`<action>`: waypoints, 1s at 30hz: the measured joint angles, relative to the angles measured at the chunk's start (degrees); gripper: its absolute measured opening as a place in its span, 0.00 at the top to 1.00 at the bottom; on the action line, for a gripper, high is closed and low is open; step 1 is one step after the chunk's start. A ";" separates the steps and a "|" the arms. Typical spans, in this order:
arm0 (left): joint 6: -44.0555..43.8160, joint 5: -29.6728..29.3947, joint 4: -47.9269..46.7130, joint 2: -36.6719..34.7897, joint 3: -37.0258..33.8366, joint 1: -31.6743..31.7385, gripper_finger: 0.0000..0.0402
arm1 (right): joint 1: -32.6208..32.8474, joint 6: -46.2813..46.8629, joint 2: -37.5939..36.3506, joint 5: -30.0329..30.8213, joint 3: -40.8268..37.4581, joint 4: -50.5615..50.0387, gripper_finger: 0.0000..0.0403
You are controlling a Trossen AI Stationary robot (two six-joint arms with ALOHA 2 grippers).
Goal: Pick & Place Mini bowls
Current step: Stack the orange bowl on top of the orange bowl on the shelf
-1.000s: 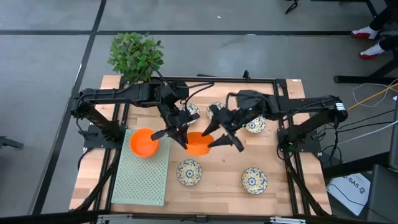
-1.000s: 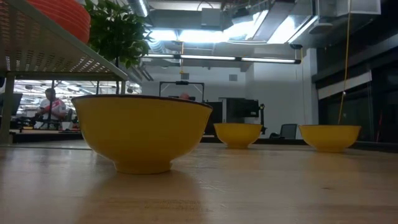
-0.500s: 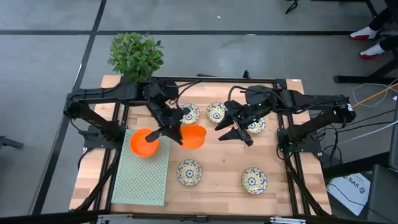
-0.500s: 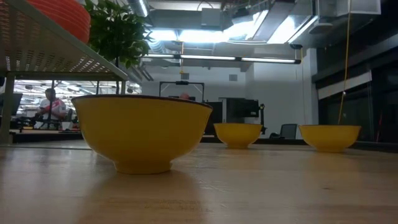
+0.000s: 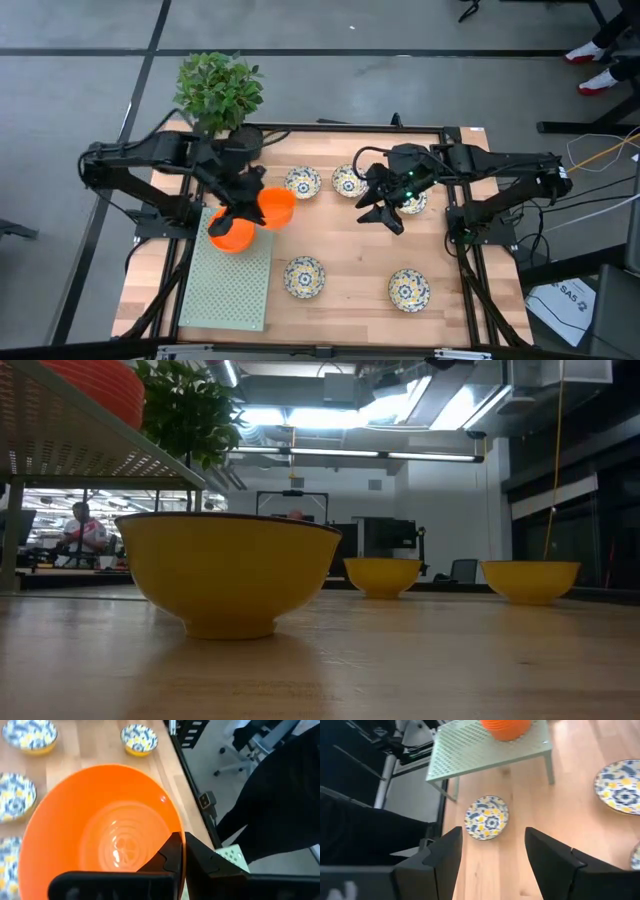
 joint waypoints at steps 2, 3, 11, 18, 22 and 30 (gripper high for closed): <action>-2.86 -2.21 -2.15 -1.26 0.00 -1.40 0.99 | 0.00 -0.33 0.00 1.07 0.00 -0.72 0.47; -4.30 -3.04 -3.45 -1.78 0.00 -2.13 0.99 | 0.00 -0.39 0.00 1.94 0.00 -1.25 0.47; -16.19 -8.07 -16.98 -3.14 0.00 -9.49 0.99 | 0.00 -0.42 0.00 7.54 0.00 -4.98 0.47; -22.54 -15.58 -18.50 -3.12 0.00 -15.72 0.99 | 0.00 -0.42 0.00 10.31 0.00 -5.49 0.47; -25.19 -19.04 -18.78 -2.35 0.00 -19.10 0.99 | 0.00 -0.40 0.00 10.29 0.00 -5.52 0.47; -27.21 -22.31 -21.36 1.79 0.00 -24.19 0.99 | 0.00 -0.33 0.00 10.33 0.00 -5.48 0.47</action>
